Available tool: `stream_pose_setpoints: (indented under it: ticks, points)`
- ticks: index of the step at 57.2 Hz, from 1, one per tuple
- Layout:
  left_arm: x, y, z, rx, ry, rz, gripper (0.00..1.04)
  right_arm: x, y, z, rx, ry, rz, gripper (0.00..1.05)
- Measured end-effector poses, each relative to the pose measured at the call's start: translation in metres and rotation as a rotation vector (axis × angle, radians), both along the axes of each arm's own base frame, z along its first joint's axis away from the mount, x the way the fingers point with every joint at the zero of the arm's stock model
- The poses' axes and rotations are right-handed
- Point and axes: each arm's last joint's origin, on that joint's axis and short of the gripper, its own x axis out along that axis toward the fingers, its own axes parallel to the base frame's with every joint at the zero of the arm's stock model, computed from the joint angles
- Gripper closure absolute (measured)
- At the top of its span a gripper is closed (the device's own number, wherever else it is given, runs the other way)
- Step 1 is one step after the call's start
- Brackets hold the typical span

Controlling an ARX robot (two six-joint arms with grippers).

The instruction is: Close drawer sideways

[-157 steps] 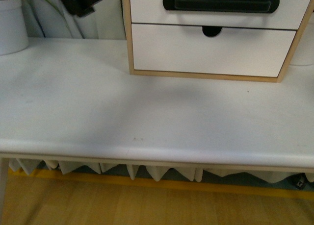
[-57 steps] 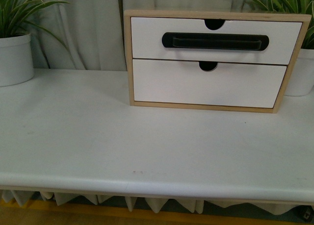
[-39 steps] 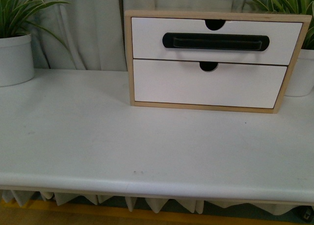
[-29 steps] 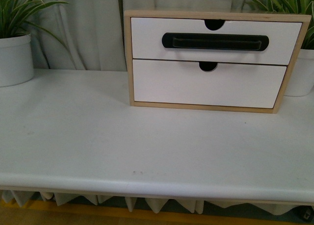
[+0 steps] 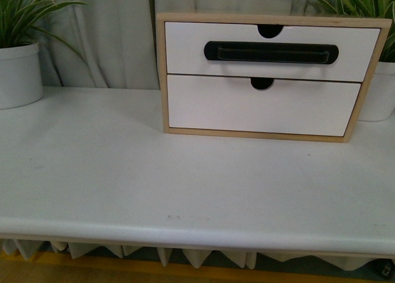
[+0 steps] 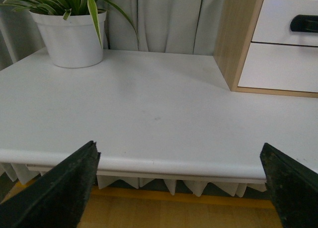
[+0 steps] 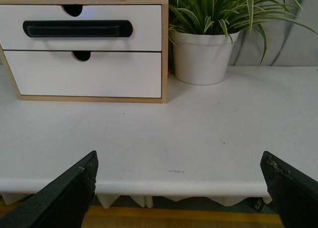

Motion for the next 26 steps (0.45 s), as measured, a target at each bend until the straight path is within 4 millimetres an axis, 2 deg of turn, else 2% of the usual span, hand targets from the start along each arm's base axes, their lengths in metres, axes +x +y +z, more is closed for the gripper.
stream_pose_setpoints:
  ticks: [26]
  points:
    - [0.0000,0.0000,0.0000,0.000,0.000,0.000,0.06,0.0000,0.0000,0.0000,0.000,0.000,0.000,0.09]
